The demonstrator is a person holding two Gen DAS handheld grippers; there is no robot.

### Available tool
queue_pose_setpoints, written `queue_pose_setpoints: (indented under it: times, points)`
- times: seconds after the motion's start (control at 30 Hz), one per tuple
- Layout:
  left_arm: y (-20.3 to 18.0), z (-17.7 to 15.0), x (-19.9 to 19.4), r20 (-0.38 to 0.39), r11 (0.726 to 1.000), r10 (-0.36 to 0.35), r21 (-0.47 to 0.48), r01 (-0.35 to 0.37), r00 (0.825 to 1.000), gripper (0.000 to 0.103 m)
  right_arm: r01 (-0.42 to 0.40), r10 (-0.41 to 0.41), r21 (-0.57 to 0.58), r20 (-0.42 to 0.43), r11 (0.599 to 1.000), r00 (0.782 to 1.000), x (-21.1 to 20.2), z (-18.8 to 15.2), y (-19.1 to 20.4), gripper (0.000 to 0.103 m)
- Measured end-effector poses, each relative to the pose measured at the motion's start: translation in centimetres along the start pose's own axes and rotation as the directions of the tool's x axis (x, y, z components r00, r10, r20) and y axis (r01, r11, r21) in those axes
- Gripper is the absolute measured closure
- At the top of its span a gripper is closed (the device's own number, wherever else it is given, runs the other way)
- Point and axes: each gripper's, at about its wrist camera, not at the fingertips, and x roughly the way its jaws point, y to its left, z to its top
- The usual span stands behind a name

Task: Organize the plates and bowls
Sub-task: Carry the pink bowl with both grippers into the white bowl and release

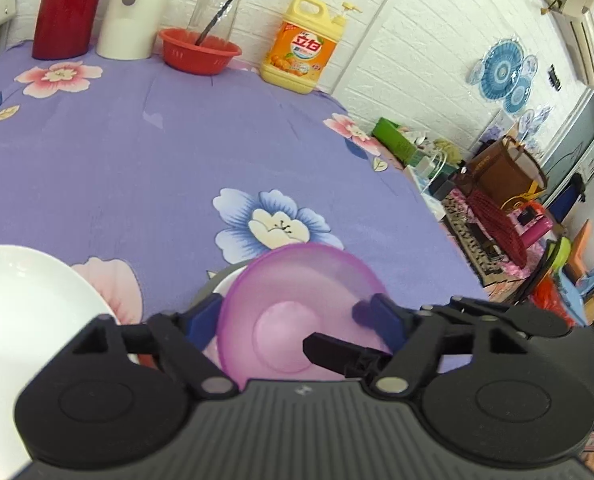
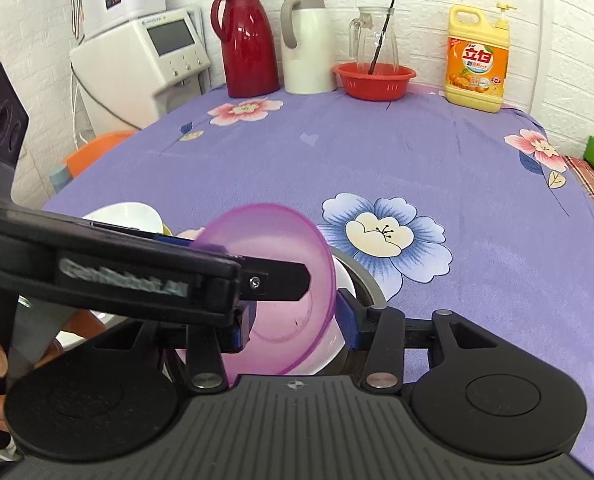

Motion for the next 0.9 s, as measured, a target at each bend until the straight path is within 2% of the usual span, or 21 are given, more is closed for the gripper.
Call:
queue_pose_setpoints:
  times: [0.07, 0.13, 0.17, 0.33, 0.5, 0.67, 0.9]
  points:
    - [-0.3, 0.1, -0.7, 0.026, 0.999, 0.013, 0.031, -0.013, 1.000, 0.024, -0.009, 0.008, 0.027, 0.027, 1.000, 1.000, -0.8, -0.5, -0.2, 0.024]
    - [-0.3, 0.3, -1.5, 0.058, 0.999, 0.022, 0.045, -0.025, 0.998, 0.024, 0.021, -0.023, 0.037, 0.052, 0.999, 0.998, -1.5, -0.9, -0.3, 0.003]
    - [-0.2, 0.4, -2.1, 0.080, 0.999, 0.020, 0.039, -0.023, 0.997, 0.024, 0.040, -0.043, 0.047, 0.073, 0.998, 0.996, -1.9, -1.1, -0.3, 0.000]
    - [0.6, 0.6, -3.3, 0.157, 0.999, 0.033, -0.017, -0.031, 0.987, 0.024, 0.065, -0.087, 0.131, 0.166, 0.989, 0.982, -3.6, -2.6, -0.7, 0.000]
    - [1.4, 0.2, -3.0, 0.157, 0.997, 0.036, -0.069, -0.025, 0.987, 0.024, 0.068, -0.131, 0.256, 0.238, 0.964, 0.962, -4.6, -3.9, -1.6, 0.000]
    - [2.2, 0.0, -2.0, 0.131, 0.996, 0.046, -0.088, -0.035, 0.990, 0.024, 0.106, -0.166, 0.265, 0.217, 0.958, 0.962, -4.0, -3.8, -2.2, 0.000]
    - [2.3, 0.1, -0.5, 0.113, 0.993, 0.111, -0.046, -0.106, 0.987, 0.024, 0.091, -0.144, 0.276, 0.176, 0.957, 0.974, -2.1, -3.7, -2.6, 0.000]
